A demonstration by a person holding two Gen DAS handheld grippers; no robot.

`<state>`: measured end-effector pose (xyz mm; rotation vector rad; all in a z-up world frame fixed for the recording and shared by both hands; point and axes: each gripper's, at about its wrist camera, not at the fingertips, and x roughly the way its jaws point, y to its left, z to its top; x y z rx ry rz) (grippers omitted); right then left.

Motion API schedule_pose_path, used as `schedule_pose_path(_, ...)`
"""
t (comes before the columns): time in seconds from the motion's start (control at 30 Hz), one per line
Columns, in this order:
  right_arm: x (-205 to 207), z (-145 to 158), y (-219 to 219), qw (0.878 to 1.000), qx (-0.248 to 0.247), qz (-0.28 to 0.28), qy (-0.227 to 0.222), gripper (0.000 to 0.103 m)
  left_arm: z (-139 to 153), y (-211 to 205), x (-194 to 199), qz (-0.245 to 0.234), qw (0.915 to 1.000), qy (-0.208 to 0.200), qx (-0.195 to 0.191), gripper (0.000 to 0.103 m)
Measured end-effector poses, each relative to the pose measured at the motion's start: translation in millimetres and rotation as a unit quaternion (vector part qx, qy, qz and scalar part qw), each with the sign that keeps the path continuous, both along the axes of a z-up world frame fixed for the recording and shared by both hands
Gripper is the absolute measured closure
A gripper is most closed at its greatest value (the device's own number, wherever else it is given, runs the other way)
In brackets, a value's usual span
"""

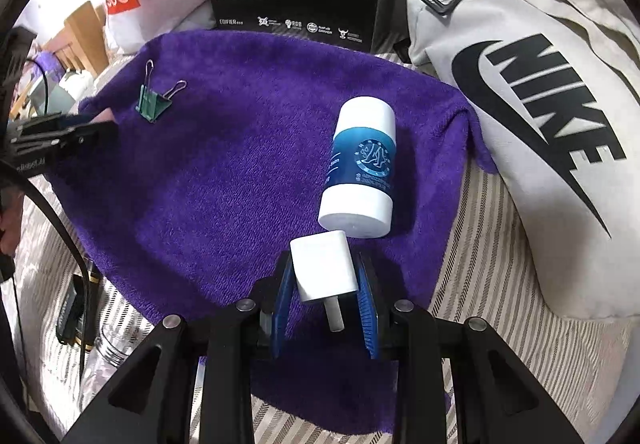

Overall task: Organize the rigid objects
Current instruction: 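Carry the container and plug onto the purple towel and open both tools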

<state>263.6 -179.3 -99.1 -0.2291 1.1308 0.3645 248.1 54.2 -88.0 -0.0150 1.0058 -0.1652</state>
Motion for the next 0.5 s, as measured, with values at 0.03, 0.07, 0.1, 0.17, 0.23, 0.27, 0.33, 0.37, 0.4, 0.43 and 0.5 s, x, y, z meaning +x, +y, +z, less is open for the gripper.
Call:
schedule_pose_path(0.03,0.4,-0.2,0.7,1.000,-0.002,0.002,-0.002,0.073,-1.1,-0.5,2.2,-0.001,1.0000,0.001,0.002,0.068)
schedule_pose_path(0.07,0.9,-0.4,0.4,1.000,0.000,0.001,-0.001,0.073,-2.0,-0.6,4.3,-0.002,1.0000,0.001,0.002,0.068)
schedule_pose_path(0.1,1.5,-0.6,-0.3,1.000,0.004,0.001,0.000,0.073,-3.1,-0.8,6.9,-0.003,1.0000,0.002,0.002,0.068)
schedule_pose_path(0.17,0.8,-0.7,-0.1,1.000,0.004,0.004,-0.003,0.073,-5.7,-1.3,11.8,-0.002,1.0000,0.004,0.005,0.068)
schedule_pose_path(0.23,-1.0,-0.3,0.1,1.000,0.002,0.006,-0.006,0.072,-9.3,-3.2,15.3,-0.005,0.9999,0.005,0.014,0.068)
schedule_pose_path(0.27,-1.0,-0.1,0.2,1.000,0.002,0.006,-0.007,0.072,-9.7,-4.7,15.7,-0.006,0.9998,0.003,0.020,0.068)
schedule_pose_path(0.33,-0.1,0.4,-0.8,1.000,0.005,0.005,-0.003,0.071,-10.6,-7.7,15.7,-0.009,0.9995,0.003,0.029,0.068)
schedule_pose_path(0.37,0.6,0.7,-1.0,1.000,0.009,0.006,0.000,0.068,-10.9,-8.0,15.7,-0.007,0.9995,0.002,0.031,0.068)
schedule_pose_path(0.4,0.7,1.1,-0.6,1.000,0.014,0.010,0.004,0.065,-11.0,-8.9,15.1,-0.005,0.9995,0.001,0.033,0.068)
schedule_pose_path(0.43,-0.2,1.5,0.0,1.000,0.020,0.015,0.006,0.059,-11.6,-9.9,14.3,-0.006,0.9993,0.000,0.038,0.068)
schedule_pose_path(0.5,-3.7,2.7,1.8,1.000,0.017,0.023,0.006,0.050,-12.5,-14.1,12.2,-0.010,0.9985,-0.002,0.053,0.068)
